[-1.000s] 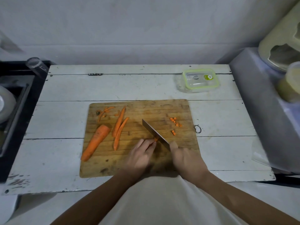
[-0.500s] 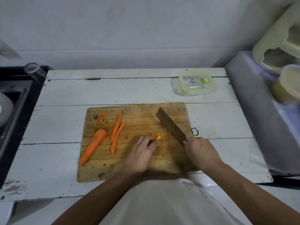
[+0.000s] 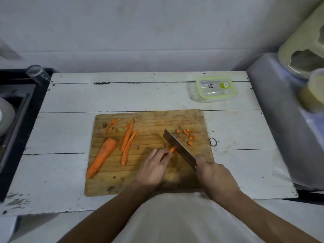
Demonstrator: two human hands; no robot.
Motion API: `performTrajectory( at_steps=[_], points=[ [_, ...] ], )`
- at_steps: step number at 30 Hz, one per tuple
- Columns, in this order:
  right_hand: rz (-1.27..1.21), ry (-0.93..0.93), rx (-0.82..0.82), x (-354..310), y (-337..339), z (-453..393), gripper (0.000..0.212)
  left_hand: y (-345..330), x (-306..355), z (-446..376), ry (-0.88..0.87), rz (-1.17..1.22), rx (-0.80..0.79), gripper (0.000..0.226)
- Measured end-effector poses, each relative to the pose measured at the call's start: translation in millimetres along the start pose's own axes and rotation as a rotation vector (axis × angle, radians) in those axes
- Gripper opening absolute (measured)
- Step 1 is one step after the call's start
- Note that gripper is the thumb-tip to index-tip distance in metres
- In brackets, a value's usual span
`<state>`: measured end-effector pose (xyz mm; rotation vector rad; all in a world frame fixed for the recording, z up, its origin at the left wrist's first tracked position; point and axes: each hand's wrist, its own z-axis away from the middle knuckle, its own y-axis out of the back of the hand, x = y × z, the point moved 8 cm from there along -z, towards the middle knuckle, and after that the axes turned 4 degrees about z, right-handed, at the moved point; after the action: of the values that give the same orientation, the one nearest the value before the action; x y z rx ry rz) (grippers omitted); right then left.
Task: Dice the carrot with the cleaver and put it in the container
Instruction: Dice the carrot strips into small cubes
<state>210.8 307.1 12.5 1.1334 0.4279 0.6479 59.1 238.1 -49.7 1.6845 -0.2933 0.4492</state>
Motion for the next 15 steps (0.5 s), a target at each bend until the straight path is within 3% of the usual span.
performTrajectory(
  at_steps=[4, 8, 15],
  points=[
    [0.000, 0.032, -0.076, -16, -2, -8, 0.047, -6, -5, 2, 0.034, 0.034, -0.052, 0.042],
    [-0.058, -0.006, 0.080, -23, 6, -35, 0.026, 4, 1, 2, 0.006, 0.002, -0.009, 0.041],
    [-0.029, -0.021, 0.076, 1, 12, -13, 0.006, 7, 0, 10, 0.001, 0.011, 0.039, 0.039]
  ],
)
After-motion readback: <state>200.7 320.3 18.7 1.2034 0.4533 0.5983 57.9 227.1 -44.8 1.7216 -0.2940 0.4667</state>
